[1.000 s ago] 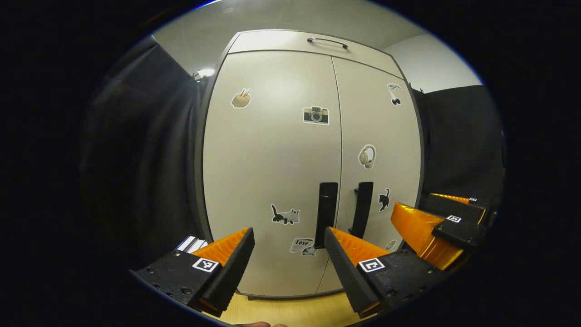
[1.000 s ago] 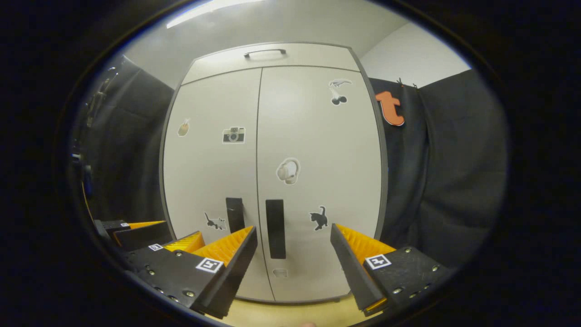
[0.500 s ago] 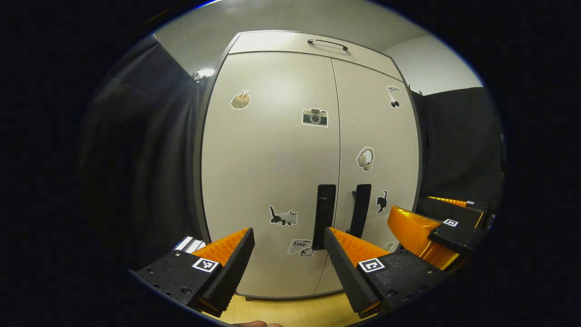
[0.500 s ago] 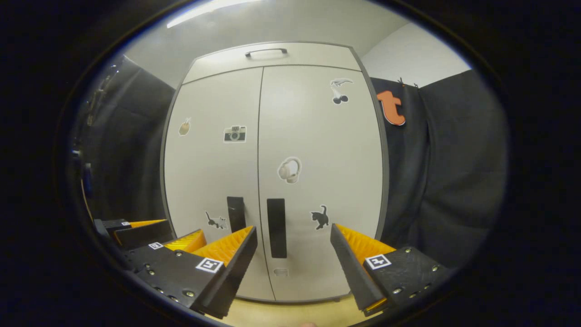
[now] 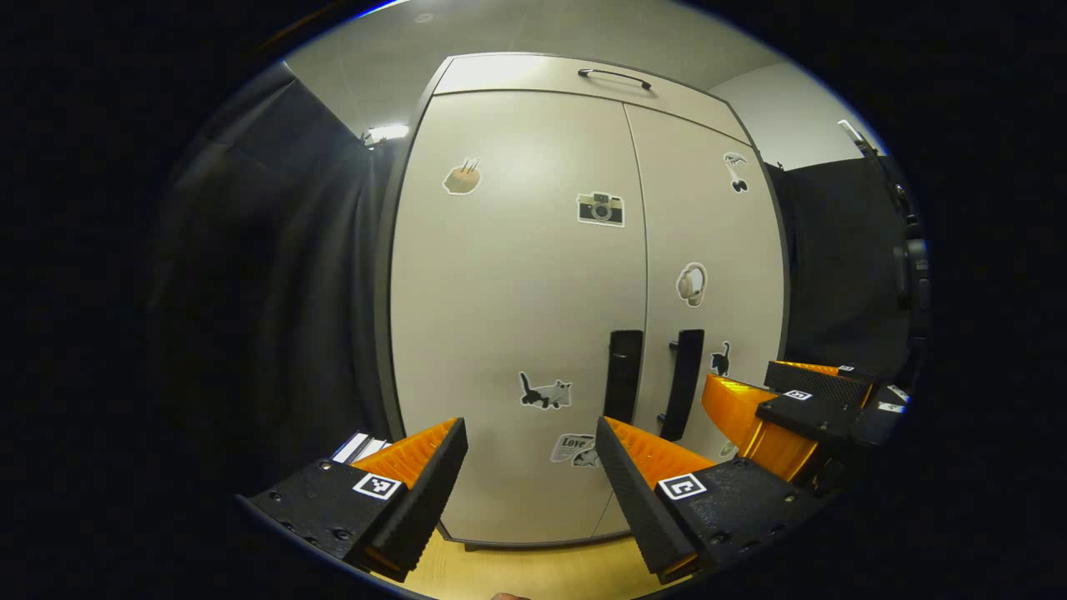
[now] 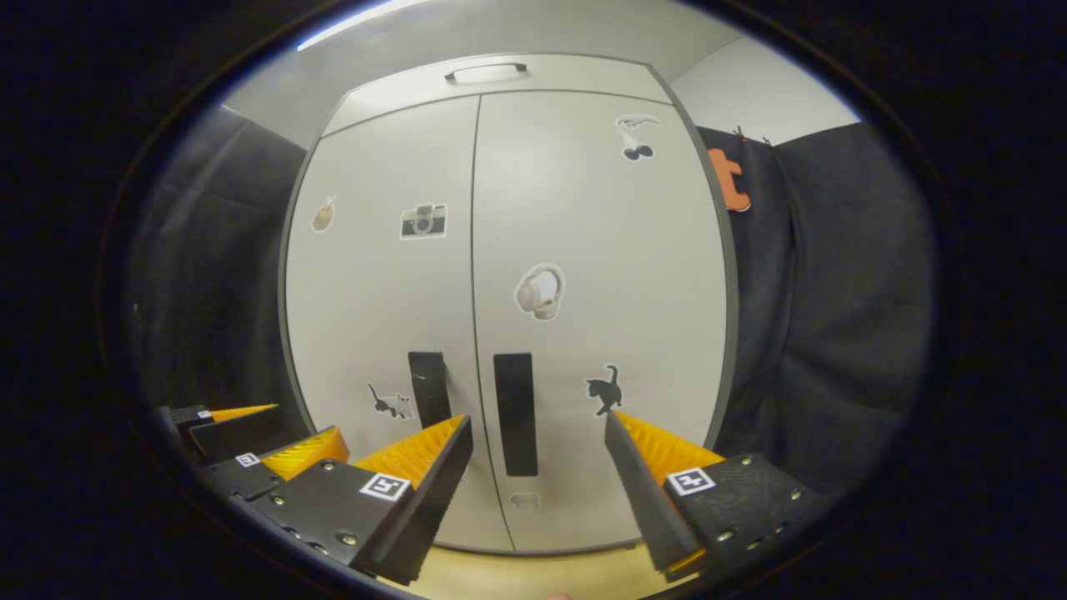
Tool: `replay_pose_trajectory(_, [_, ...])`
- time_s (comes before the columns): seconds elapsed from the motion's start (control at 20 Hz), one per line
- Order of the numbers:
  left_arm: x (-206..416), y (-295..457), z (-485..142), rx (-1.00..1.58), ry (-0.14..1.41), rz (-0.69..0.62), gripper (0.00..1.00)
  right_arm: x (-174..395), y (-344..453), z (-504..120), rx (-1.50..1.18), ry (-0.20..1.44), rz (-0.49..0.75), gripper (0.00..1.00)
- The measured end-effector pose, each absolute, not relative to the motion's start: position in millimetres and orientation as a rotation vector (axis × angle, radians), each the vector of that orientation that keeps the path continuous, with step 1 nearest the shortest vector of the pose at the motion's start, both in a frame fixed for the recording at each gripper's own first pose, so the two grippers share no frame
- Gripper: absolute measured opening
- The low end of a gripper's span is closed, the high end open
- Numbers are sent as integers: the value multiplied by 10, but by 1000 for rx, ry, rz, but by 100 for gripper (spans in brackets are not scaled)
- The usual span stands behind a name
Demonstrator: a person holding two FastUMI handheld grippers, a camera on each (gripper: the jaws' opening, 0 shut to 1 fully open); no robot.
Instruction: Open the right door of the double-door shoe cabinet with the right hand, and open the left door with the left hand.
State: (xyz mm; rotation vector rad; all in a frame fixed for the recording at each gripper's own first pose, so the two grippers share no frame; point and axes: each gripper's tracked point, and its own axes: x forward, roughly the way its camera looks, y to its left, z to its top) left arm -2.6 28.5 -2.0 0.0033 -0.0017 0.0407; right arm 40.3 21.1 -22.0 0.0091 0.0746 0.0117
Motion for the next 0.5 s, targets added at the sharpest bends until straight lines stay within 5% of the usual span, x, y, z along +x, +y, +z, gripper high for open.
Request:
replay_pose_trajectory(0.15, [-56, 442, -12, 0, -8, 71, 96, 561, 288, -402, -37, 105, 4, 87])
replay_pose_trajectory(0.25, [-62, 543, -18, 0, -7, 86, 96, 696, 304, -497, -44, 128, -2, 67])
replay_pose_trajectory(0.35, [-57, 631, -44, -1, -1, 103, 96, 794, 327, -591, -34, 156, -6, 67])
replay_pose_trajectory(0.45, [-38, 710, -62, -12, 6, 113, 96, 881, 311, -620, -34, 159, -20, 51])
replay_pose_trajectory(0.5, [-27, 733, -83, -17, 10, 114, 96, 923, 306, -630, -37, 162, -24, 51])
